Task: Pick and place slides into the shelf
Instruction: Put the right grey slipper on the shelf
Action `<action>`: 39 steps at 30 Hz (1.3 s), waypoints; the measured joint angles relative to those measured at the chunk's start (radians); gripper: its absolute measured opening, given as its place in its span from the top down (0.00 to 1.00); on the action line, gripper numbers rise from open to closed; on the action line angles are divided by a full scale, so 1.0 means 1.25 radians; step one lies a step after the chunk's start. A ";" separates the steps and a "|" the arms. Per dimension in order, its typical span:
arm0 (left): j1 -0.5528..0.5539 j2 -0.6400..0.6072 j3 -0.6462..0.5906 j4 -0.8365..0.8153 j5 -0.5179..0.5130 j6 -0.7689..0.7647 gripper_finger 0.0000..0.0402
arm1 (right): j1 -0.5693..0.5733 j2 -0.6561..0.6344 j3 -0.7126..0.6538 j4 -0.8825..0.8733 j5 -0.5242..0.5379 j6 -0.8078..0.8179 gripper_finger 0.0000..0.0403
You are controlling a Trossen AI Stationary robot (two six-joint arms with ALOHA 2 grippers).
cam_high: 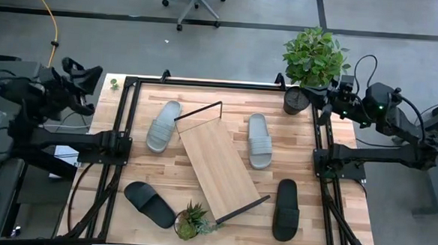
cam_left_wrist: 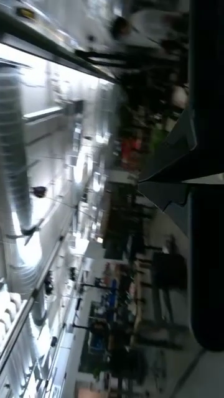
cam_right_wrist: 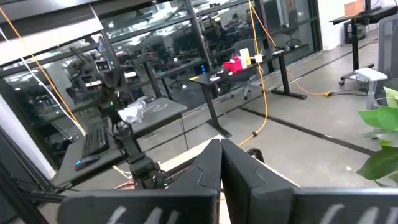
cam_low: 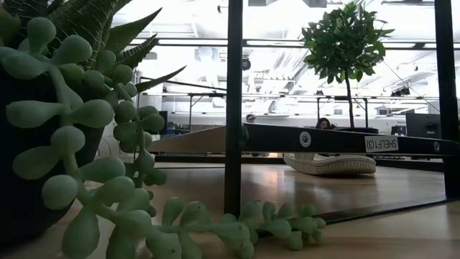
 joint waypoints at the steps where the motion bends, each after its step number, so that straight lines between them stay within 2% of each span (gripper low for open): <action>1: 0.000 0.024 0.035 -0.029 -0.002 0.012 1.00 | 0.000 0.002 0.000 0.000 -0.001 0.003 1.00; 8: 0.000 0.193 0.244 -0.312 -0.015 0.028 1.00 | -0.002 0.002 0.000 0.000 -0.006 0.015 1.00; 14: 0.000 0.292 0.345 -0.417 -0.004 0.033 1.00 | -0.002 0.003 0.000 -0.012 -0.048 0.043 1.00; 19: 0.000 0.331 0.357 -0.436 0.032 0.038 1.00 | -0.002 0.021 0.000 -0.071 -0.070 0.076 1.00; 23: 0.000 0.349 0.357 -0.448 0.032 0.066 1.00 | -0.024 0.047 0.000 -0.092 -0.100 0.078 1.00; 26: 0.000 0.361 0.357 -0.464 0.024 0.067 1.00 | -0.065 0.073 0.000 -0.092 -0.159 0.093 1.00; 32: 0.000 0.400 0.357 -0.576 0.023 0.066 1.00 | -0.140 0.140 0.000 -0.131 -0.280 0.108 1.00; 39: 0.000 0.444 0.357 -0.603 0.022 0.066 1.00 | -0.178 0.219 0.000 -0.244 -0.290 0.122 1.00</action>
